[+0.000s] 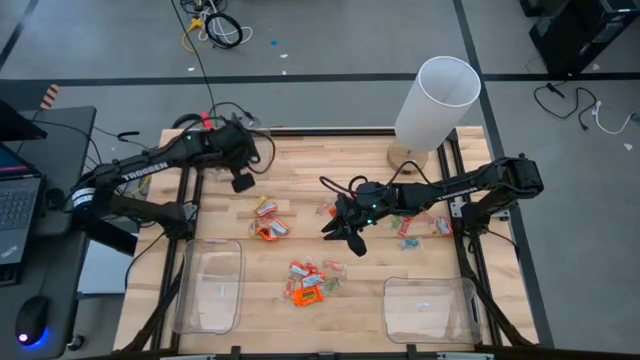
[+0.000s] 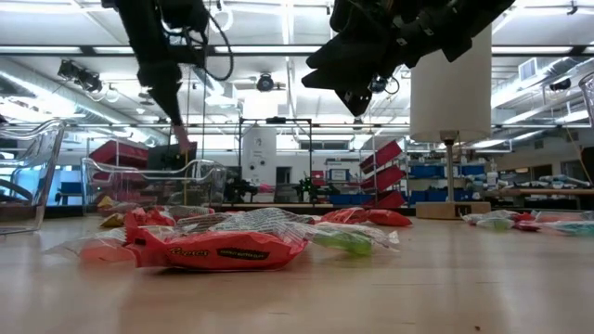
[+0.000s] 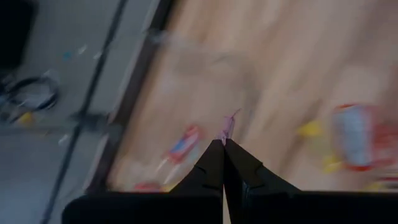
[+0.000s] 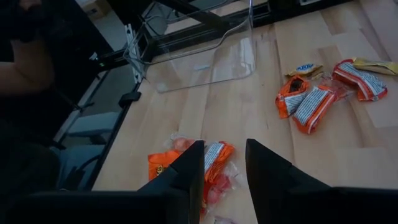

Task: Sort candy
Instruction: Put the pink candy into the top left transparent bin

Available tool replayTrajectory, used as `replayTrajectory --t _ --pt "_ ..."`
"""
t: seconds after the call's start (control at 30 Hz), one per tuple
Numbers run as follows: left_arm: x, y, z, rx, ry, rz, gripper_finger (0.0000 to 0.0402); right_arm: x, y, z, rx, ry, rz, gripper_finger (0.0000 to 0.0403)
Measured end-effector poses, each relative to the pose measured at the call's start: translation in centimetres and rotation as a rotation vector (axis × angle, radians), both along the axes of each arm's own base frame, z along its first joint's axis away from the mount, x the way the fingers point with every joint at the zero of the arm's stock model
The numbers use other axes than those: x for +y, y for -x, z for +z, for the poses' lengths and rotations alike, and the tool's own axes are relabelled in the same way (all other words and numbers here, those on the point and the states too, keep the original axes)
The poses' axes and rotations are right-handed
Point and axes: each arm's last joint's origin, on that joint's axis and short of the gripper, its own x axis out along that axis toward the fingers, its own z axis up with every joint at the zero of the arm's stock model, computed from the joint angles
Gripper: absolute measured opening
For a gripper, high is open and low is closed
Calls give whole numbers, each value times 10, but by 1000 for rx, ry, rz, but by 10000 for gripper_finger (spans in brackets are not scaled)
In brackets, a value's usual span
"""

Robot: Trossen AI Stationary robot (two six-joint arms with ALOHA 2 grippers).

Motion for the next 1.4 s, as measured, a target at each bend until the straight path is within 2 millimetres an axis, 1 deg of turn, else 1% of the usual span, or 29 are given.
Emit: replayTrajectory --t 0.1,0.3,0.57,0.7,0.8,0.93,1.2,1.4 --pt "12 12 -1 70 -32 74 0 0 0 0 -1 2 1 103" --pt "35 34 -2 132 -34 191 0 -1 0 0 -4 18 -14 103" --pt "57 59 -2 146 -26 327 0 -1 0 0 -11 39 -19 103" --pt "64 68 -3 101 27 359 0 -1 0 0 -11 43 -29 103" --pt "67 72 -4 73 49 369 0 -1 0 0 -11 44 -29 103" --pt "69 71 -9 56 41 370 0 -1 0 0 -11 43 -29 103" --pt "68 72 -26 72 64 368 0 -1 -1 0 -11 45 -31 103" --pt "69 72 -32 69 63 369 0 -1 -1 2 -27 44 -33 103"
